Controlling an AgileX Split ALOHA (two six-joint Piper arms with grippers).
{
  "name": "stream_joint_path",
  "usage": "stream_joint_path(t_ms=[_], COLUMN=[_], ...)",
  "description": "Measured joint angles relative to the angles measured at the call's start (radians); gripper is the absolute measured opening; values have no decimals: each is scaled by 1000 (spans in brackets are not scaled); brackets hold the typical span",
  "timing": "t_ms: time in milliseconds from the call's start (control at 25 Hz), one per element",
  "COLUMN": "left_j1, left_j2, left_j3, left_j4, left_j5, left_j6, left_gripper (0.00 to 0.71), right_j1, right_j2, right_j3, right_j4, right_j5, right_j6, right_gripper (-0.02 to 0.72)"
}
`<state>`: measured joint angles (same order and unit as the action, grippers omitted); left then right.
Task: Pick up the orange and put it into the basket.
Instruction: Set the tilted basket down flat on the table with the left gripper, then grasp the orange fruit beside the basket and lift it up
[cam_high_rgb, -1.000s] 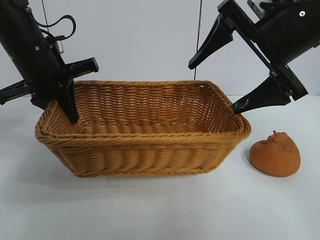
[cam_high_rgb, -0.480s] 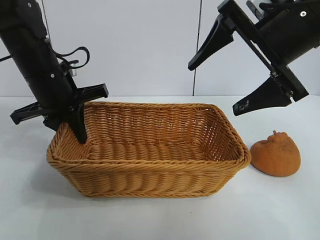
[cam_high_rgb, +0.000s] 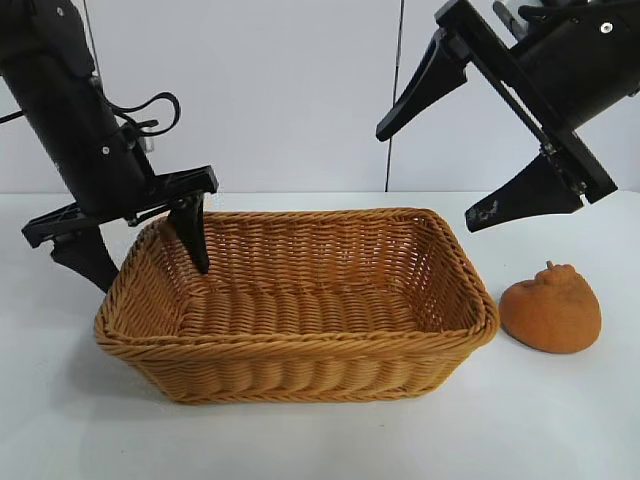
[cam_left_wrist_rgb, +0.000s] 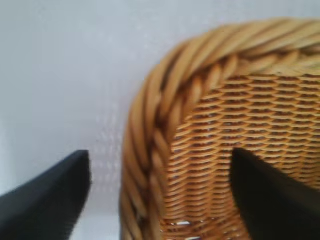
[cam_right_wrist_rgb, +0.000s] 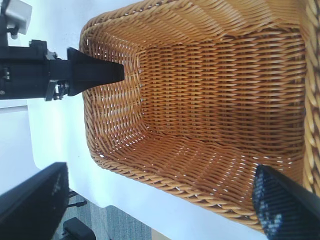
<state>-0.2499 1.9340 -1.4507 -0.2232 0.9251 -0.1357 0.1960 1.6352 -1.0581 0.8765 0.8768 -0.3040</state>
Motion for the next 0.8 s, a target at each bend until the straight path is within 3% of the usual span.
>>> stream_joint_path(t_ms=[160, 440, 600, 800], left_j1=[58, 208, 220, 199], left_j2=[-55, -63, -68, -143], left_j3=[-1, -1, -1, 38], left_j4=[113, 152, 150, 156], left_j5=[57, 161, 233, 279], left_j6=[0, 5, 37, 70], left_gripper=[643, 643, 643, 643], right_j1=[0, 0, 0, 0], right_j2=[0, 0, 0, 0], right_j3=[0, 0, 0, 0], right_j4=[-1, -11, -11, -11], right_j5=[-2, -2, -2, -2], right_j6=[0, 0, 0, 0], right_gripper=[683, 683, 683, 683])
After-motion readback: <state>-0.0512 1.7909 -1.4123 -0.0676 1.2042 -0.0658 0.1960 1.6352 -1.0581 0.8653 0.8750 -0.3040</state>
